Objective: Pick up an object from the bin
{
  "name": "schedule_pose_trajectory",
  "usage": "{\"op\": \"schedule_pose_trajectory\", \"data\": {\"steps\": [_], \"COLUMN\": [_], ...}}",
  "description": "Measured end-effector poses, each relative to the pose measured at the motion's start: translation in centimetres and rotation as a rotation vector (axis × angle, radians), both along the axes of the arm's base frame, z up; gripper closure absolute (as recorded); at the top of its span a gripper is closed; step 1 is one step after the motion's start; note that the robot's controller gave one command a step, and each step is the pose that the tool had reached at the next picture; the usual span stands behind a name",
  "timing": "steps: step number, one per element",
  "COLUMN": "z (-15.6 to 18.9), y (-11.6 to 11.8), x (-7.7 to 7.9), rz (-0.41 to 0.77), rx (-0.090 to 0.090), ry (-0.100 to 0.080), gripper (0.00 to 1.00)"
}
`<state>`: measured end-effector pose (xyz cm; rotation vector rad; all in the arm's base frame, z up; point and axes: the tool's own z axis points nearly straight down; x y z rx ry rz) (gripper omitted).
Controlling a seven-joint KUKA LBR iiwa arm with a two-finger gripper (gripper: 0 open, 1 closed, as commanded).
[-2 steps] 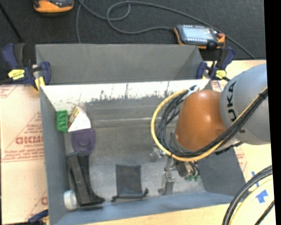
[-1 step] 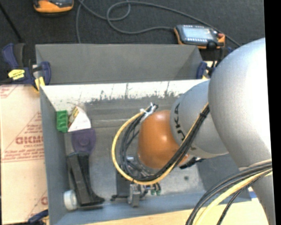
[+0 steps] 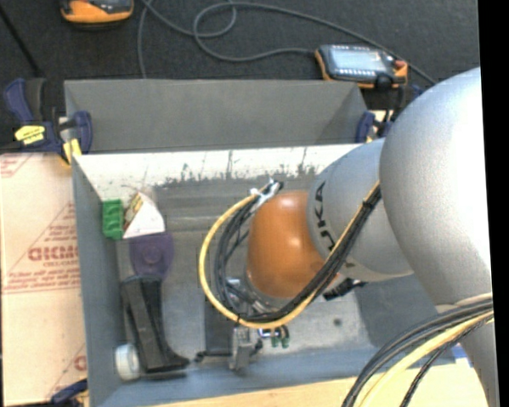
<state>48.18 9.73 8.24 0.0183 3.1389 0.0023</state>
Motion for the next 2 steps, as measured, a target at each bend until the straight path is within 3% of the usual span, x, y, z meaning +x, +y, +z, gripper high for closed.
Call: {"op": "schedule_pose_trajectory", "data": {"steps": [1, 2], "z": [0.5, -1.3], "y": [-0.3, 0.1], "x": [-0.2, 1.1], "rz": [-0.003, -0.051], "rx": [0.000, 0.000], "ry": [-0.002, 0.001], "gripper": [0.00, 0.00]}}
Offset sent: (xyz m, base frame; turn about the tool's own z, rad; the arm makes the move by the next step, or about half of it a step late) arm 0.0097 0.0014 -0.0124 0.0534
